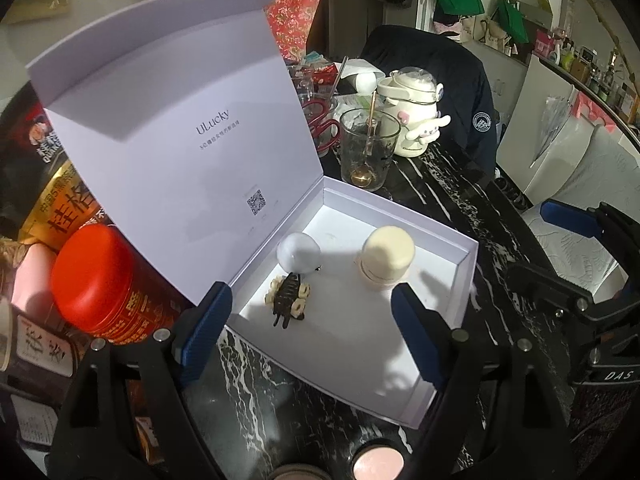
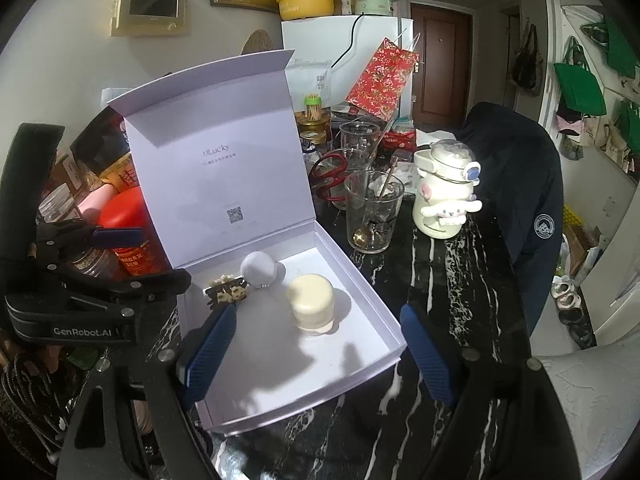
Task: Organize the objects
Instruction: 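Withdraw both tools from the box toward the compacts on the table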
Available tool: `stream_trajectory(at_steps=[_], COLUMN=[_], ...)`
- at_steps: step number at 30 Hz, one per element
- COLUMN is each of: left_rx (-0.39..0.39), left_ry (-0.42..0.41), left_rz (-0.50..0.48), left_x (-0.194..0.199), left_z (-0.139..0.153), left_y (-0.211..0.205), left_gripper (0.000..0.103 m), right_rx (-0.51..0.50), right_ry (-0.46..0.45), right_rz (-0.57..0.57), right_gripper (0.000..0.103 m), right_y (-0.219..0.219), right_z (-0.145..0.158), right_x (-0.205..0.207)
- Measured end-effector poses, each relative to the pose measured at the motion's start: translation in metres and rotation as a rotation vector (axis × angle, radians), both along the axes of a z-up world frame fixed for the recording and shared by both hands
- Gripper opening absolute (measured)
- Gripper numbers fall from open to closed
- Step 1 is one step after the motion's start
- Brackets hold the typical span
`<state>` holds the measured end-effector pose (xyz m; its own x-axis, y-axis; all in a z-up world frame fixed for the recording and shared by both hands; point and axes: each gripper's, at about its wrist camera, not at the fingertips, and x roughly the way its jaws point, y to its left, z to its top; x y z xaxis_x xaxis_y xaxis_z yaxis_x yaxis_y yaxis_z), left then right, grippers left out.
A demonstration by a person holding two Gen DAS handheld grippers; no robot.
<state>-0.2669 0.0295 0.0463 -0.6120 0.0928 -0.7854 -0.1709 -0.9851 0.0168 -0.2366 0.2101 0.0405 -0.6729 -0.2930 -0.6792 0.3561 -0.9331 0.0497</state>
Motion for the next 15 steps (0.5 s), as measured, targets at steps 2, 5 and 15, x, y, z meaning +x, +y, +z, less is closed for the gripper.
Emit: stream_trajectory(at_steps=[2, 5, 15], left_rx=[0.0, 0.006, 0.017], left_ry=[0.004, 0.008, 0.009], left_rz=[0.001, 0.001, 0.016], left_x=[0.006, 0.018, 0.05], left_z=[0.003, 0.007, 0.01], left_y=[0.0, 0.0, -0.005], left_gripper=[0.081, 0.081, 0.082], right_rx=[0.001, 0.004, 0.003], right_ry=[0.002, 0.006, -0.003], right_rz=[0.0, 0.004, 0.011], right_gripper=[0.085, 0.085, 0.085], right_y=[0.0, 0.0, -0.003], right_z=[0.002, 0.005, 0.003], right_x=[0.005, 0.014, 0.046])
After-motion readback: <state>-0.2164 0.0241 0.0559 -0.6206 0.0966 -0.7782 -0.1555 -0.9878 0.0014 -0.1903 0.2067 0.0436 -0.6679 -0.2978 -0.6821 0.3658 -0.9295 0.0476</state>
